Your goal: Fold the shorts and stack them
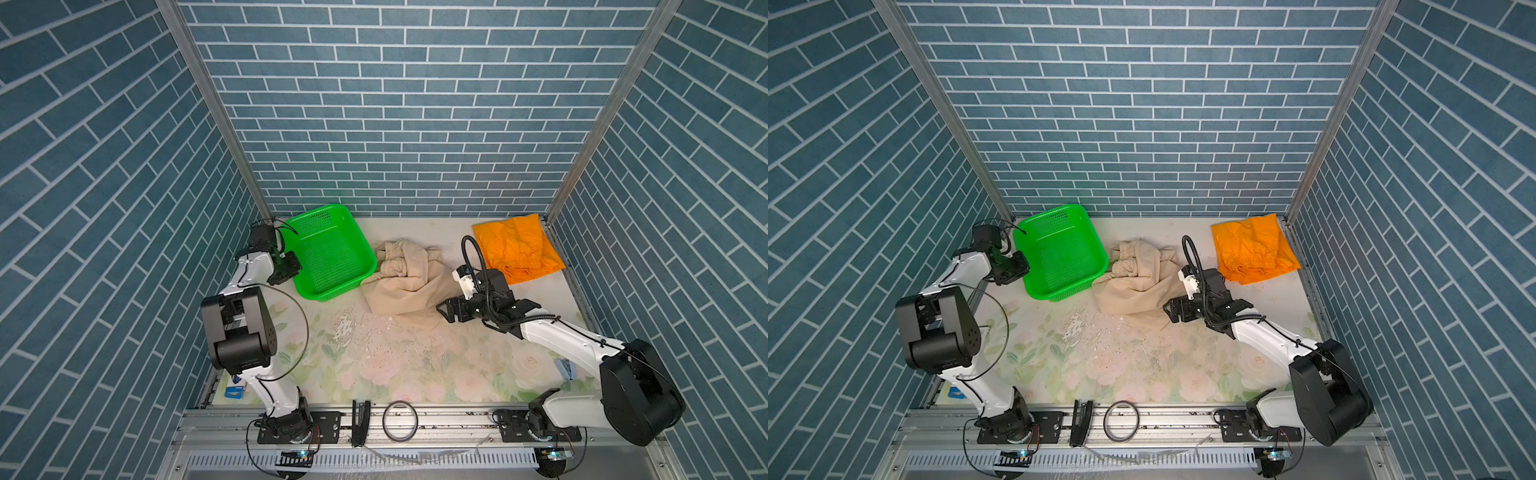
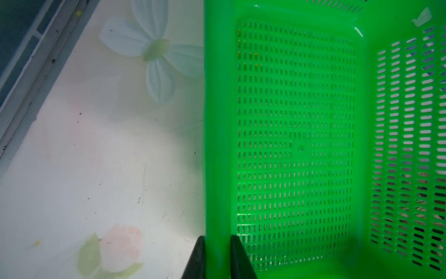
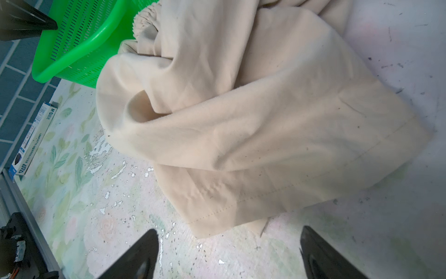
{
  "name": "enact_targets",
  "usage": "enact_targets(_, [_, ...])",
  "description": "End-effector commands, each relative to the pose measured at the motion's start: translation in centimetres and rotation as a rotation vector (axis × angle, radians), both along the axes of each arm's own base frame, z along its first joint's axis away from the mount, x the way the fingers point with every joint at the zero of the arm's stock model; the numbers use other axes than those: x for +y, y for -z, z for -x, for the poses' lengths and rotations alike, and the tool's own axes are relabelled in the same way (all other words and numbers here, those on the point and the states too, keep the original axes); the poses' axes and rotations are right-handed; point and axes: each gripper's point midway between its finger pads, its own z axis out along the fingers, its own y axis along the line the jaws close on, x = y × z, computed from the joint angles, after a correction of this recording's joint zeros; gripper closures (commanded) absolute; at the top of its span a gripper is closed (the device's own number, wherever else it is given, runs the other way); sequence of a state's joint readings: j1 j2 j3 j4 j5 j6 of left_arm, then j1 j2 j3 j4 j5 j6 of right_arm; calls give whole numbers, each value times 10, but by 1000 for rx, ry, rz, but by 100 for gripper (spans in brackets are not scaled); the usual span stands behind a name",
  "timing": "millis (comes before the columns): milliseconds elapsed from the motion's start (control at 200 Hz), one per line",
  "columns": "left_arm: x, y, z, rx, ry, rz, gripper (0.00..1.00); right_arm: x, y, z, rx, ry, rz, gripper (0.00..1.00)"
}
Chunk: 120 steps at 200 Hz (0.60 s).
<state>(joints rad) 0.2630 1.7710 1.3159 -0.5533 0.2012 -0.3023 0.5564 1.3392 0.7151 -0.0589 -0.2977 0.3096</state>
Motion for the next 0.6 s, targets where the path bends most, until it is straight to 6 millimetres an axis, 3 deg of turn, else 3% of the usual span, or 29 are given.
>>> enact_targets(0, [18, 13, 26, 134, 1, -97, 89, 6, -9, 0, -6, -10, -33, 8])
enact_targets(255, [56, -28, 13, 139, -32, -296, 86, 2, -22, 7, -39, -25, -40, 8])
enact_targets(355, [64, -30, 2, 136, -3, -345, 85, 1, -26, 9, -48, -30, -34, 8])
enact_targets(595, [63, -34, -4, 140, 16, -336, 66, -2, -25, 13, -44, -31, -24, 8])
